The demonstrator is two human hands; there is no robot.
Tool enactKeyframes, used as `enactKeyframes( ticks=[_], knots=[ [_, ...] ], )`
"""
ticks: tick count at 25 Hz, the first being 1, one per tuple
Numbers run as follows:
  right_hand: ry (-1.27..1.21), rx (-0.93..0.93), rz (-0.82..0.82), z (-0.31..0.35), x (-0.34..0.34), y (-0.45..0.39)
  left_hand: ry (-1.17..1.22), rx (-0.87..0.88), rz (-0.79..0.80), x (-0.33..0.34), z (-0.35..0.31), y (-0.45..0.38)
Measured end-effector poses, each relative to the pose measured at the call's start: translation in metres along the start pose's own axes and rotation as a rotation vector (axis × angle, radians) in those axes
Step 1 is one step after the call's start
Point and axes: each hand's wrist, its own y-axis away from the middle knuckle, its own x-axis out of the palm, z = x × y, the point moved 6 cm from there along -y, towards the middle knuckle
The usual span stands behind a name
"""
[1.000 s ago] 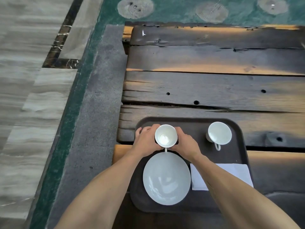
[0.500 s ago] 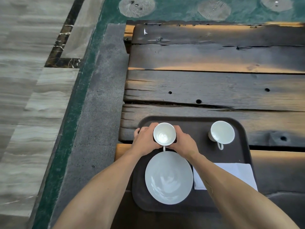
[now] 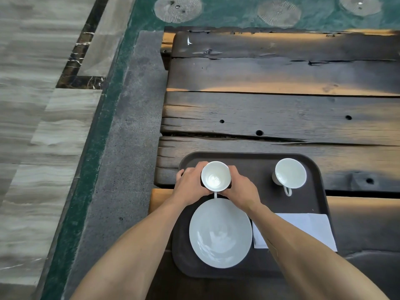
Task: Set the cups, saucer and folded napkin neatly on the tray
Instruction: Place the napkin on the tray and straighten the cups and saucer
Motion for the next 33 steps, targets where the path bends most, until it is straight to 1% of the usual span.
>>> enactKeyframes(
  ticks=[5,10,13,15,18,20,22,24,28,33],
  knots=[
    [0.03,0.011,0.017,-0.001,0.0,-0.002,-0.024,-0.016,-0.04,0.0,-0.002,0.003],
    [-0.03,0.035,0.021,0.0,0.001,0.001,-0.003,-0.033,-0.034,0.001,-0.003,0.004],
    [-0.066,0.042,-0.011,0.002,-0.004,0.006,-0.012,-0.078,-0.043,0.003,-0.001,0.011],
    [-0.038,0.06,-0.026,-0.003,-0.007,0.013,-0.021,-0.107,-0.061,0.003,0.0,0.02],
    [0.041,0.1,-0.005,-0.016,-0.011,0.027,0.0,-0.163,-0.112,0.003,0.002,0.038],
    [0.11,0.094,0.016,-0.025,-0.014,0.041,0.033,-0.235,-0.159,0.005,0.003,0.055],
    [0.175,0.061,0.03,-0.033,-0.017,0.053,-0.002,-0.273,-0.167,0.013,0.002,0.072],
    [0.214,0.033,0.04,-0.043,-0.024,0.065,-0.05,-0.29,-0.176,0.023,-0.006,0.089],
    [0.266,-0.008,0.047,-0.065,-0.043,0.085,-0.069,-0.317,-0.2,0.043,-0.031,0.112],
    [0.254,-0.02,0.023,-0.095,-0.073,0.1,0.005,-0.266,-0.225,0.064,-0.077,0.117]
  ],
)
